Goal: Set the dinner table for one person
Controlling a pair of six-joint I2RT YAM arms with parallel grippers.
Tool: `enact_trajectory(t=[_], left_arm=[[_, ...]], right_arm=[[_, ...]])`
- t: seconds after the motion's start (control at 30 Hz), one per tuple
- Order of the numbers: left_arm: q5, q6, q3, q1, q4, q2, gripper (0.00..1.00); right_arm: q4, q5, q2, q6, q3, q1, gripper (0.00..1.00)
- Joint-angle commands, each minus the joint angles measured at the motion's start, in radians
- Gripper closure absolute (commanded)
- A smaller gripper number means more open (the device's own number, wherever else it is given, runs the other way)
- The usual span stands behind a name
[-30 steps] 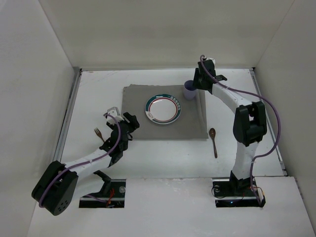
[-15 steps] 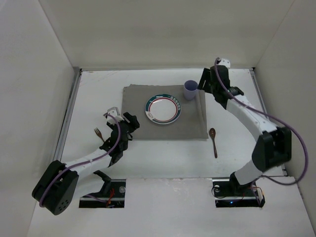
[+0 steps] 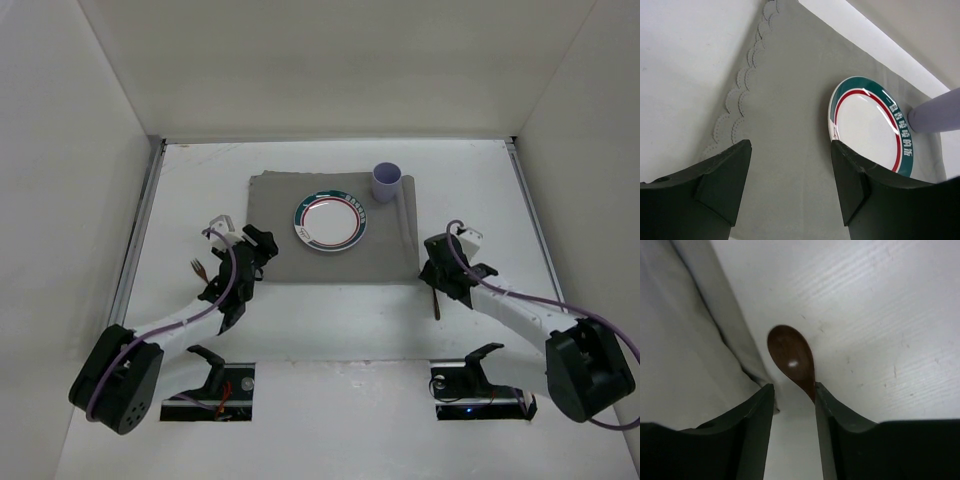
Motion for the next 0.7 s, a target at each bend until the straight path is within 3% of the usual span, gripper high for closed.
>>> enact_trajectory(t=[0.0,0.47,0.67], left_arm=[[0.028,-0.028,-0.012,0.014,0.042,0.012,0.37],[0.07,-0.049,-0.014,0.04,0.043,0.018,0.37],[0.074,-0.055,-0.022,0.044,0.043,-0.008,0.37]], right_arm=[[-0.021,0.012,0.01,0.1,0.0,0.034,0.54],[-0.15,0.082,-0.008,0.137,0.014,0.058,0.59],[-0.214,0.067,0.05,0.08,0.062,0.042,0.6]])
